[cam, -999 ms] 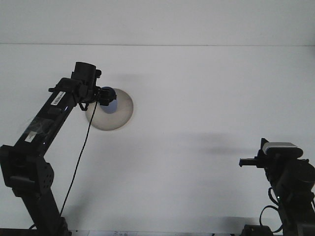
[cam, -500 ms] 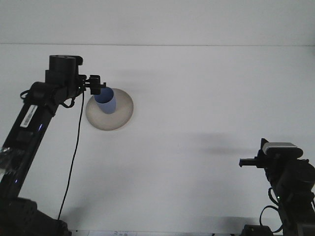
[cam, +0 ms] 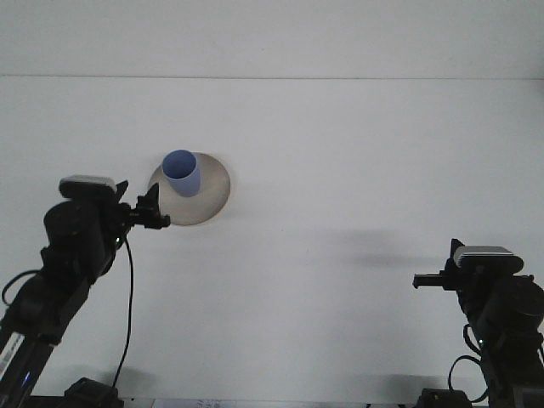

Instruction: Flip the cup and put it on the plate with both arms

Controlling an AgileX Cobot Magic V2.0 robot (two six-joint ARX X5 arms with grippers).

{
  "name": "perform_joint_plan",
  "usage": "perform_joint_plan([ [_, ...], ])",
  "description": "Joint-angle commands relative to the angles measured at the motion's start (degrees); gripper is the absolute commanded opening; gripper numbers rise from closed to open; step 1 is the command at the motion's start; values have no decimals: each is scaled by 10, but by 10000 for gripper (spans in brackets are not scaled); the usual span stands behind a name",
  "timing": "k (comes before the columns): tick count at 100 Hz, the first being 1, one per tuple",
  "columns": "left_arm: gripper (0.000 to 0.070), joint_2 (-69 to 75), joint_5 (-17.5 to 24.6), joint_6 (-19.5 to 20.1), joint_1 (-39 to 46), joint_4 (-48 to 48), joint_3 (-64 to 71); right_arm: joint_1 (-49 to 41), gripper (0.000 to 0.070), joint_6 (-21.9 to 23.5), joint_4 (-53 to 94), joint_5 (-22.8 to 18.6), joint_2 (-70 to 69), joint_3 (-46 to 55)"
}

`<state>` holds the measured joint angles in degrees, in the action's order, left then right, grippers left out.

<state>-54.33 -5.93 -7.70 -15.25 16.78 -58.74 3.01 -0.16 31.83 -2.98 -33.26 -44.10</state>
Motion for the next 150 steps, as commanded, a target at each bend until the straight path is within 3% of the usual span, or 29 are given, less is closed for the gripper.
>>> perform_joint_plan([
  [1, 383, 28, -17, -9, 0, -3, 53, -1, 0, 4, -6, 0, -2, -3],
  [19, 363, 108, -42, -23, 0, -6, 165, -1, 0, 4, -5, 0, -2, -3],
  [23, 286, 122, -42, -26, 0, -7, 184, -1, 0, 4, -5, 0, -2, -3],
  [33, 0, 144, -42, -26, 0, -14, 209, -1, 0, 4, -6, 0, -2, -3],
  [112, 12, 243, -42, -23, 0, -34, 212, -1, 0, 4, -6, 0, -2, -3],
  [123, 12, 261, -42, 26, 0, -45, 214, -1, 0, 4, -6, 0, -2, -3],
  [150, 12, 316, -41, 39, 21, -130, 297, -1, 0, 4, -6, 0, -2, -3],
])
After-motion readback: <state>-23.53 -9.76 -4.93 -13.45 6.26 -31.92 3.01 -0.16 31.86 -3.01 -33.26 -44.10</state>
